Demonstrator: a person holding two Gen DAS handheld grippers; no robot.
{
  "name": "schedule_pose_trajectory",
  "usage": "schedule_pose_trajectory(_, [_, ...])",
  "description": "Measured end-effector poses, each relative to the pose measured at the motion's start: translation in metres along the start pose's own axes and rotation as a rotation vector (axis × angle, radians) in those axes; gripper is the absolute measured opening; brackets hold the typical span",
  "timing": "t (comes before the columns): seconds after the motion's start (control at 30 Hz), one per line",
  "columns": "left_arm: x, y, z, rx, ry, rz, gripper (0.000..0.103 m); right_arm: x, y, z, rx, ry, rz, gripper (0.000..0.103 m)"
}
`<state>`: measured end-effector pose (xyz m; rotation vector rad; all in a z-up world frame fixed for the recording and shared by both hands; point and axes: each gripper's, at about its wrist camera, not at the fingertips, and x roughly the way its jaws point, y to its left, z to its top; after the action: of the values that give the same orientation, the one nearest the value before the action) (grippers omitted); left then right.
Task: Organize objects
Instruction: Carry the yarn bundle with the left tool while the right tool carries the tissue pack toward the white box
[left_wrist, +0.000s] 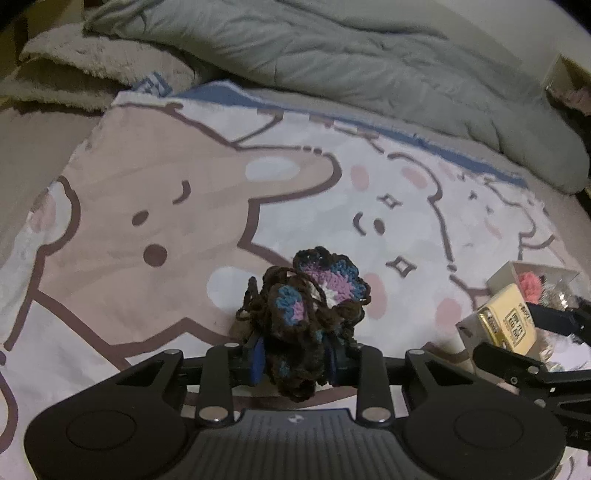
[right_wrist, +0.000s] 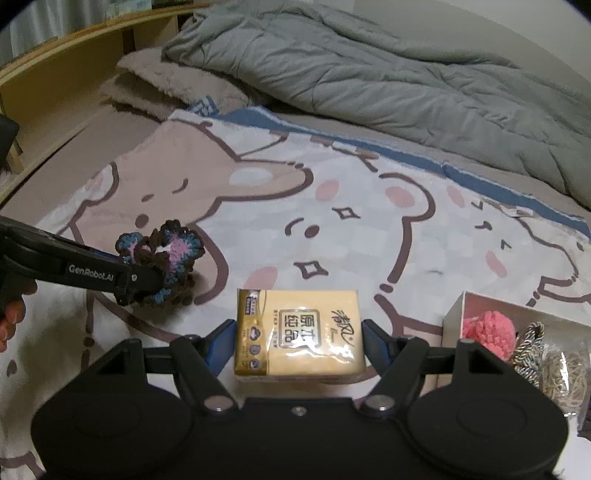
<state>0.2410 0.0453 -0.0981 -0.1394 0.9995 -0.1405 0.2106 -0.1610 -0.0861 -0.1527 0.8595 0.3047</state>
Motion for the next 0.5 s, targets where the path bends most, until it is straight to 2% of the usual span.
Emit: schedule_pose_trajectory(0.5, [-0.069, -0.029, 0.002, 0.114, -0.182, 0.004, 0.032, -0.055, -0.005, 0.005, 0.067, -0.148, -0.026, 0.073])
